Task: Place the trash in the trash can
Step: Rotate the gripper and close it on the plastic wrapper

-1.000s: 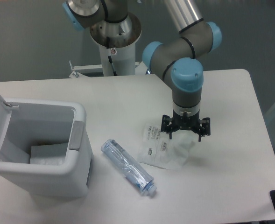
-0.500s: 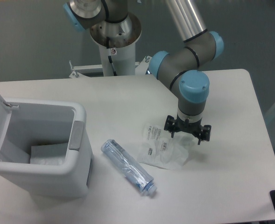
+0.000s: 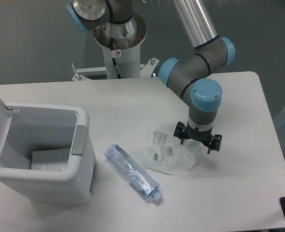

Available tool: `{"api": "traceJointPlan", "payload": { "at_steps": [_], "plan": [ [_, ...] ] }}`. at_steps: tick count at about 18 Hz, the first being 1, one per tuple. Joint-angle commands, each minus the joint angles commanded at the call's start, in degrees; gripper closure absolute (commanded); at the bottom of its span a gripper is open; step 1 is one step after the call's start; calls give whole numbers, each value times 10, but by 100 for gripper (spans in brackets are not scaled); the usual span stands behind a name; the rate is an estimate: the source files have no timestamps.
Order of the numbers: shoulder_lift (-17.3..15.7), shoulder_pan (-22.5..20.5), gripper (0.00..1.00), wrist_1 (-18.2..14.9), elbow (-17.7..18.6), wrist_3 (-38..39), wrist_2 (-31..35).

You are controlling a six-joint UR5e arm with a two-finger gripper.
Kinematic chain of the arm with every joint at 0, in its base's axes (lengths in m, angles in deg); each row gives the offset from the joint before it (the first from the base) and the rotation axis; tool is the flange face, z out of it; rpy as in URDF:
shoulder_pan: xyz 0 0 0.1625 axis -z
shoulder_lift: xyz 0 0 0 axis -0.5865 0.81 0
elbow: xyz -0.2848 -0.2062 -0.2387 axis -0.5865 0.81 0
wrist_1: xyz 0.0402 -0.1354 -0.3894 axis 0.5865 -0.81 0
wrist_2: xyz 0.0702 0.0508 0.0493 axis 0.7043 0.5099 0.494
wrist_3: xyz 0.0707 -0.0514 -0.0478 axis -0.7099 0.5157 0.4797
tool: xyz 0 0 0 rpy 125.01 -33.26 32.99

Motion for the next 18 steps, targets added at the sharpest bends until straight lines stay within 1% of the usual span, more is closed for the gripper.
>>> {"api": "traceJointPlan", "payload": {
  "at_steps": [6, 9, 12, 14, 16, 17, 18],
  "plan": [
    [4, 10, 0, -2, 4, 1, 2],
    [4, 15, 0, 1, 11, 1, 15],
    [4, 16, 2, 1, 13, 0, 17],
    [4, 17, 16, 1, 14, 1, 19],
    [2, 18, 38, 1, 16, 2, 31],
    [3, 23, 46, 1, 16, 4, 32],
    [3, 25, 55, 2, 16, 6, 32]
  ]
}}
